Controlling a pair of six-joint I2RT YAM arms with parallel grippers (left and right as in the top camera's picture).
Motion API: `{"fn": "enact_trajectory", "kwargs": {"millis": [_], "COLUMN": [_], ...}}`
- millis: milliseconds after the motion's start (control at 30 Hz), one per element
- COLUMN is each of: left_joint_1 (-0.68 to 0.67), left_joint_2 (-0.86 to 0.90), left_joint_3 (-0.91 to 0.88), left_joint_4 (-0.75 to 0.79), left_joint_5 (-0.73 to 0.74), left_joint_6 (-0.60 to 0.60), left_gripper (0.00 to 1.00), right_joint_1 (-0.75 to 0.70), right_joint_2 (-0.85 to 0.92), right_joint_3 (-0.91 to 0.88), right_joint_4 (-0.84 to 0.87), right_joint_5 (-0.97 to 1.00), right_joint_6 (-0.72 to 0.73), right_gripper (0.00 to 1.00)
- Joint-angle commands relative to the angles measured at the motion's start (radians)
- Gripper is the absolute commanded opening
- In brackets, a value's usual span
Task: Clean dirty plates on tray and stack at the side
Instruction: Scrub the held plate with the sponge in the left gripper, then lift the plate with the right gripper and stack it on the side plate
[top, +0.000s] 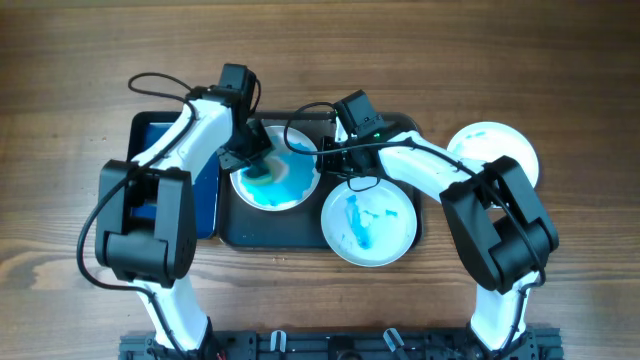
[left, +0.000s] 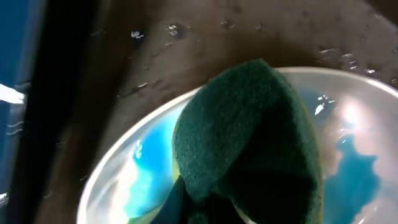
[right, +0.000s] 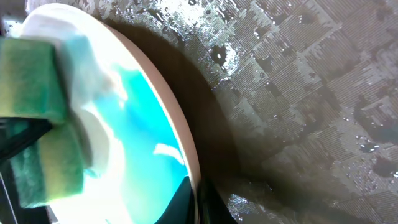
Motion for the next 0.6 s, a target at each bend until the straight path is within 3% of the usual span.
{"fn": "enact_trajectory", "kwargs": {"millis": [0, 200, 367, 567], "left_joint_1": [0.024, 0.085, 0.121, 0.125], "left_joint_2": [0.014, 0.013, -0.009, -0.009], "left_joint_3": [0.088, 0.266, 0.37, 0.37], "left_joint_4": [-0.071, -0.188, -0.227, -0.22], "left_joint_5": [-0.066, -0.026, -0.017, -0.017], "left_joint_6": [0.021, 0.145, 0.172, 0.171], "left_gripper": [0.04, 0.04, 0.04, 0.04], "right_joint_1": [0.002, 0.002, 0.002, 0.046], "right_joint_2": [0.058, 0.058, 0.037, -0.179], "right_joint_3": [-0.017, -0.016, -0.002, -0.002], "right_joint_4": [0.004, 0.008, -0.006, -0.138], "right_joint_5": [0.01, 0.005, -0.013, 0.319], "right_joint_6": [0.032, 0.029, -0.02, -0.134], "right_gripper": [0.04, 0.04, 0.04, 0.04]}}
